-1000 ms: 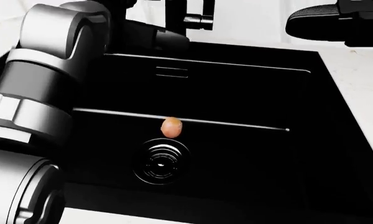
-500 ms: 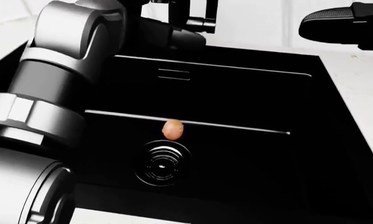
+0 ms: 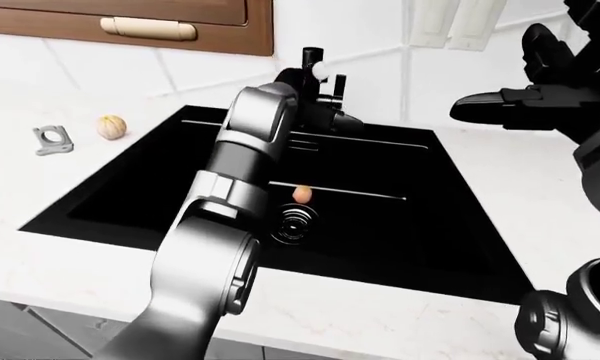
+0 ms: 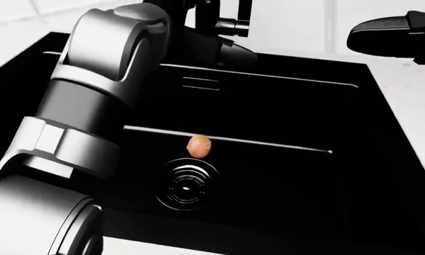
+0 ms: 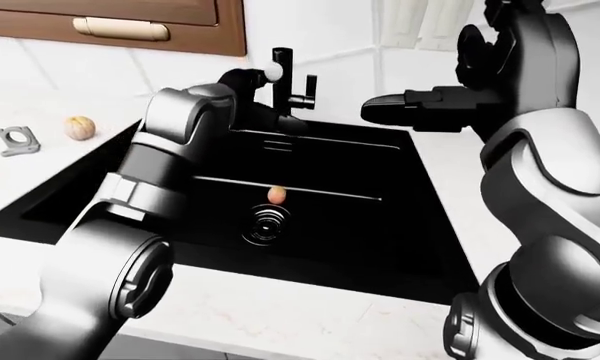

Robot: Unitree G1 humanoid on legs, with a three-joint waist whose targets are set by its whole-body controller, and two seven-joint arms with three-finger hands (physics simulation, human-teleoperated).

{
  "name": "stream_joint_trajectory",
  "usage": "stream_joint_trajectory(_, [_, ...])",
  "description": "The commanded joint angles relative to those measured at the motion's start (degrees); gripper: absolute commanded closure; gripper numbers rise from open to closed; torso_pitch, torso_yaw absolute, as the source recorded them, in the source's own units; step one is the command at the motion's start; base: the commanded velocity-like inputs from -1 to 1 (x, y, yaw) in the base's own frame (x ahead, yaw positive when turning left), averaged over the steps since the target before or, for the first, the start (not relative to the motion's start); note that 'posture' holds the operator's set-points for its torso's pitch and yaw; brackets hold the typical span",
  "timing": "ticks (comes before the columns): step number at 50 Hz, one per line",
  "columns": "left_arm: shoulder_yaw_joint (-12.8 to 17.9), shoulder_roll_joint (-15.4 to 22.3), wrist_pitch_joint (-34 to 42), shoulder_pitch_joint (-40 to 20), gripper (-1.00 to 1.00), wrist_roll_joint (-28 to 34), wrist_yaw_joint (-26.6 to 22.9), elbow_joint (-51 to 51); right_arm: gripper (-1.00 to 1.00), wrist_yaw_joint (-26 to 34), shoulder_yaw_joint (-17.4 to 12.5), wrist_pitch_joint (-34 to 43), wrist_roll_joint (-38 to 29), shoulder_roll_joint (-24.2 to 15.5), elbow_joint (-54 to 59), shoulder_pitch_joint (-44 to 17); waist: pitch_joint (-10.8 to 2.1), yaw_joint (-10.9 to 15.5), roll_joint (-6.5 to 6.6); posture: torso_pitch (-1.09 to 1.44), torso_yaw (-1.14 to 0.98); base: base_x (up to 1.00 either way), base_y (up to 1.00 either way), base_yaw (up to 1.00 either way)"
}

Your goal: Turn the sink spout to the right.

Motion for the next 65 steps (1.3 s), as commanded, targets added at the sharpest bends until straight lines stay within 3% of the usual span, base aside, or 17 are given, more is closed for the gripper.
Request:
stream_joint_trajectory(1, [0.1,0.4,-1.1,-2.5,-1.00,0.3,0.1,-2.9,-1.00,-0.4,-0.9,-1.5,0.2,-1.0,-0.5,-1.5,-1.22,0.0,-0.26,-0.23,0.00,0.00,0.00,0.00])
stream_joint_trajectory(8, [-0.2,0.4,-1.6,-4.2,-1.00,1.5,-0.5,-1.9,-1.00,-0.7,-1.0,-2.7,0.8,-1.7,-0.4,-0.3,-1.11,0.1,-0.44,-0.23,0.00,0.00,0.00,0.00])
stream_joint_trajectory(25, [-2.0,-5.0,-0.3,-1.3,-1.00,3.3,0.5,-6.0,-1.00,-1.5,-2.7,-3.9,3.6,-3.4,-0.7,2.1,-1.24,0.3,-1.14,-0.23,0.00,0.00,0.00,0.00])
stream_joint_trajectory(45, [-2.9,-8.1,1.0,-3.9,-1.00,4.8,0.4,-6.3,-1.00,-2.9,-4.8,-5.6,7.8,-6.3,-0.4,4.6,-0.98,0.5,-1.92,-0.23,0.00,0.00,0.00,0.00])
stream_joint_trajectory(65, [-3.0,-9.4,0.8,-6.3,-1.00,5.0,0.5,-4.1,-1.00,-5.3,-6.6,-7.8,12.9,-9.3,0.0,6.7,-0.82,0.8,-2.70,-0.23,0.00,0.00,0.00,0.00])
